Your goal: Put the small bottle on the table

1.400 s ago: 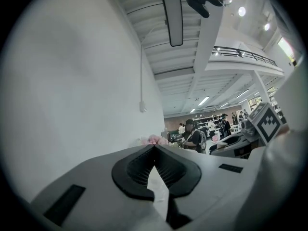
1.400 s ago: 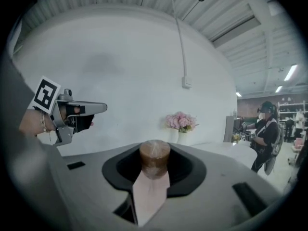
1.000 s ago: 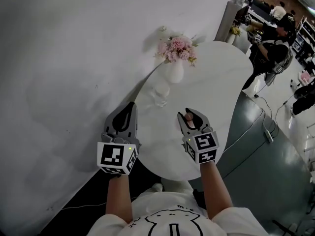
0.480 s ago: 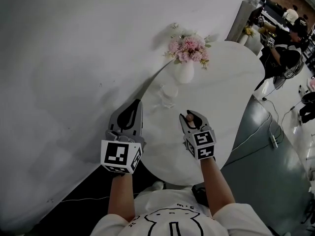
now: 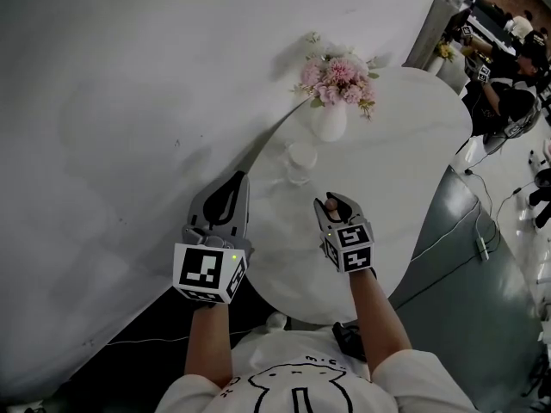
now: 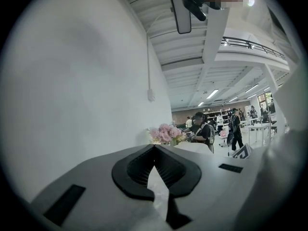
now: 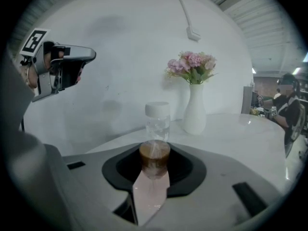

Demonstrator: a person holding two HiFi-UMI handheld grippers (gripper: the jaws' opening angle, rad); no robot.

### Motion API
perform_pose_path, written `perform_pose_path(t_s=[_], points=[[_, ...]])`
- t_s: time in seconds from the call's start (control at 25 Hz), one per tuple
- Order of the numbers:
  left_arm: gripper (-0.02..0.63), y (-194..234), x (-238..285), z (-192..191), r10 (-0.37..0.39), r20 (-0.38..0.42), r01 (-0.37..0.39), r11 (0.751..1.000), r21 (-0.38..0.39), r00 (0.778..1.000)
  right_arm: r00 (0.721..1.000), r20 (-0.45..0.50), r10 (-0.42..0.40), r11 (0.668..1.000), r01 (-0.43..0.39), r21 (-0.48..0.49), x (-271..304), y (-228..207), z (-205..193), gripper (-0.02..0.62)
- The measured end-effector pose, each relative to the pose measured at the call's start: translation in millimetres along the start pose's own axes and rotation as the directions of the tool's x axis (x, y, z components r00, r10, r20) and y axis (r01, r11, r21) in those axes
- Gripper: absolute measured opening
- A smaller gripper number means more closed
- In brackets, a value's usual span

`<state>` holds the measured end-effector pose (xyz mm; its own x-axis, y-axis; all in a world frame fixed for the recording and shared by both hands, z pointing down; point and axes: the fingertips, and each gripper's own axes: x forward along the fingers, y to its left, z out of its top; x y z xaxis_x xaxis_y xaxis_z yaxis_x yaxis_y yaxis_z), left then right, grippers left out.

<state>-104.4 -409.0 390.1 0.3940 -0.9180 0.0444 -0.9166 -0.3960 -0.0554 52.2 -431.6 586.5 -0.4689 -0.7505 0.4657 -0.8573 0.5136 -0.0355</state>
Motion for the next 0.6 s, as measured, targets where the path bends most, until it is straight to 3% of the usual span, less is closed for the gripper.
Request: perform_pose_path(t_s=[0.6], points=[[0.005, -1.4, 3.6, -4.4, -0.007, -0.024, 0.007, 1.000, 0.018, 1.000, 0.999, -0.050, 0.014, 1.000, -0.014, 0.006, 13.9, 2.1, -19.1, 0.117]])
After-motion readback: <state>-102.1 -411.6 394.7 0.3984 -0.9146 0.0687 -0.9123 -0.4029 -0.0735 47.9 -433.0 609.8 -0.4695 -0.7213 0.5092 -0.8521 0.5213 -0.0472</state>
